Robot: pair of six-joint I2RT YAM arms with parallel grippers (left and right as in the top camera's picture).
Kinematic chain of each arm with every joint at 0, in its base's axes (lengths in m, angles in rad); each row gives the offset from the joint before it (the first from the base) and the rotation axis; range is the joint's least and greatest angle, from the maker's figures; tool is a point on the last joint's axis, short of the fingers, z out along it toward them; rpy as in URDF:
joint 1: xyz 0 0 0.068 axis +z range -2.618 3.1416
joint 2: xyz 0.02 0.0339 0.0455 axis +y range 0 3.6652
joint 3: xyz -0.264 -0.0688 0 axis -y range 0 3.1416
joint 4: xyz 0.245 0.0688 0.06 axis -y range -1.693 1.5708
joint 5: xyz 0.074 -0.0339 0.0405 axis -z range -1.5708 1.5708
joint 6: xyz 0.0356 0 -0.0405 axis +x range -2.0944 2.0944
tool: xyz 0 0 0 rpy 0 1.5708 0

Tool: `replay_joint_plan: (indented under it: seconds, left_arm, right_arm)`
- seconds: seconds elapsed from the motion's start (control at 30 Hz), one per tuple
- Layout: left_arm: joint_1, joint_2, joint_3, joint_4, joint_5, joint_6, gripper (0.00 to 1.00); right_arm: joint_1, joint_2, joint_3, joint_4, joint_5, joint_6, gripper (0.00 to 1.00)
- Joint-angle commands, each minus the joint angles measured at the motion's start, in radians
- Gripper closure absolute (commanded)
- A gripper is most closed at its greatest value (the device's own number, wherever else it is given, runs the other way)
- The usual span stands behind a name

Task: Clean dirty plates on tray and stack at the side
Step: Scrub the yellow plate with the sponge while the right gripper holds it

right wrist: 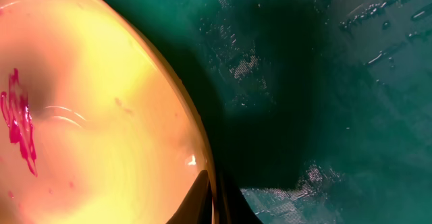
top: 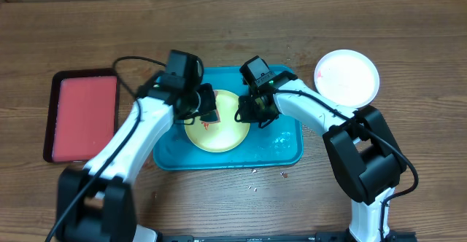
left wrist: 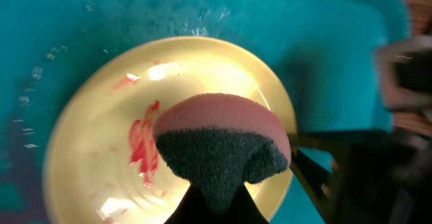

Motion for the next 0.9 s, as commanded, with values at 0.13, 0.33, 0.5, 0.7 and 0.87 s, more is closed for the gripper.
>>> replay_joint_plan:
  seconds: [0.13,0.33,0.5,0.7,0.87]
  left_arm:
    - [-0.039,0.150,-0.010,0.047,0.035,-0.082,0.96]
    - [-0.032,0.185,-0.010,0.034,-0.121,-0.081,0.96]
    - [-0.018,0.185,-0.010,0.009,-0.309,-0.039,0.96]
    - [0.017,0.184,0.038,-0.080,-0.389,0.061,0.96]
    - [0.018,0.184,0.093,-0.091,-0.193,0.060,0.96]
  right_arm:
    - [0.010,0.050,-0.033,-0.002,0.040,0.032,0.96]
    - [0.010,0.050,-0.033,-0.003,0.044,0.032,0.96]
    - [0.010,0.050,-0.033,-0.009,0.044,0.032,0.96]
    - [0.010,0.050,-0.033,-0.017,0.048,0.032,0.96]
    - [0.010,0.050,-0.033,-0.011,0.062,0.032,0.96]
